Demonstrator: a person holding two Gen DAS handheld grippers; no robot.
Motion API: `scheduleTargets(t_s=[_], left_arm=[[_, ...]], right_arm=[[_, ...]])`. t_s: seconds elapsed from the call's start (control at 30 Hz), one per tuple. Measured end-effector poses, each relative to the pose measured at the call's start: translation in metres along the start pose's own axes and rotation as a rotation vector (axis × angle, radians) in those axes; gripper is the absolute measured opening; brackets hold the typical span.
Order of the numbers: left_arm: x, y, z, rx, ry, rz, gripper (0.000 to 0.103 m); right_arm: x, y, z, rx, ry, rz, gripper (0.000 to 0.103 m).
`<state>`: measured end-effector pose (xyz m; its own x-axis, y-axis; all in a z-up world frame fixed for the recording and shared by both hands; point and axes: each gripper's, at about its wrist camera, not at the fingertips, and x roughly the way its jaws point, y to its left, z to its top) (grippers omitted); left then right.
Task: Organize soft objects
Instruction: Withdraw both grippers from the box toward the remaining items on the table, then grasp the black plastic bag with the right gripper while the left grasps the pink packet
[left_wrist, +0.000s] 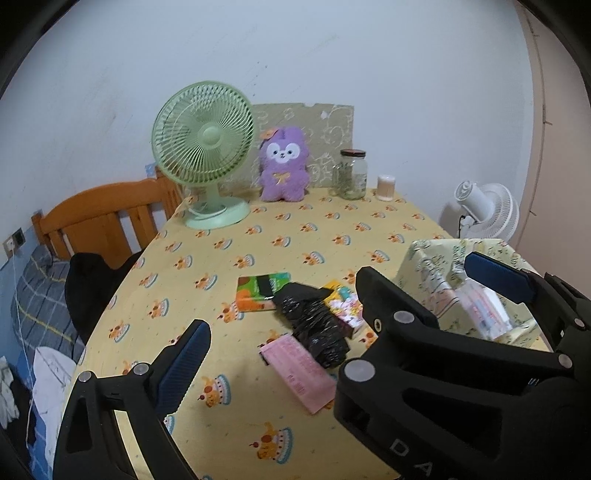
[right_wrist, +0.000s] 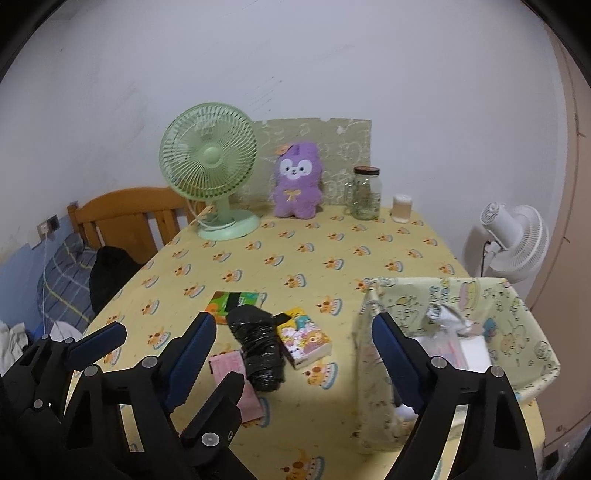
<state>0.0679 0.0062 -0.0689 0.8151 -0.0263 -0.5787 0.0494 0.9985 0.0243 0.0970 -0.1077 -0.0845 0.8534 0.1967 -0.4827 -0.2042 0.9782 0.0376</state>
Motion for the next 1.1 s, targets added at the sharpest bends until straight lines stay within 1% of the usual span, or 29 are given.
scheduleTargets(t_s=[0.23,0.37,0.47,0.53,0.57,0.73,0.9,1.03,1.1], left_arm=[[0.016,0.017,-0.009,-0.024,0.043,0.022,0.097],[0.027,0.026,-0.012,-0.037,0.064,0.047,0.097],[0.034,0.033,-0.016,-0.051,0.083,0.053,0.097],[0.04,0.037,-0.018,-0.056,0.098,0.057,0.097],[0.044,0.039,-0.02,-0.06,0.109,0.058,0.097],[0.059,0.042,-0.026,-0.078,0.147,0.04,0.097],[0.071,0.041,-0.032,-0.08,0.182,0.031,0.095],[0.079,0.042,-0.036,-0.081,0.204,0.037,0.094],[0.083,0.042,-0.037,-0.079,0.214,0.041,0.093]], right_arm=[[0.021,0.015,-0.006,-0.027,0.047,0.037,0.082],[0.034,0.022,-0.008,-0.048,0.072,0.048,0.077],[0.045,0.026,-0.01,-0.049,0.098,0.066,0.075],[0.053,0.028,-0.012,-0.052,0.109,0.075,0.072],[0.056,0.028,-0.013,-0.054,0.116,0.077,0.069],[0.076,0.029,-0.021,-0.045,0.171,0.088,0.065],[0.094,0.029,-0.028,-0.044,0.224,0.085,0.054],[0.105,0.03,-0.034,-0.041,0.26,0.088,0.05],[0.11,0.029,-0.037,-0.033,0.286,0.101,0.043]])
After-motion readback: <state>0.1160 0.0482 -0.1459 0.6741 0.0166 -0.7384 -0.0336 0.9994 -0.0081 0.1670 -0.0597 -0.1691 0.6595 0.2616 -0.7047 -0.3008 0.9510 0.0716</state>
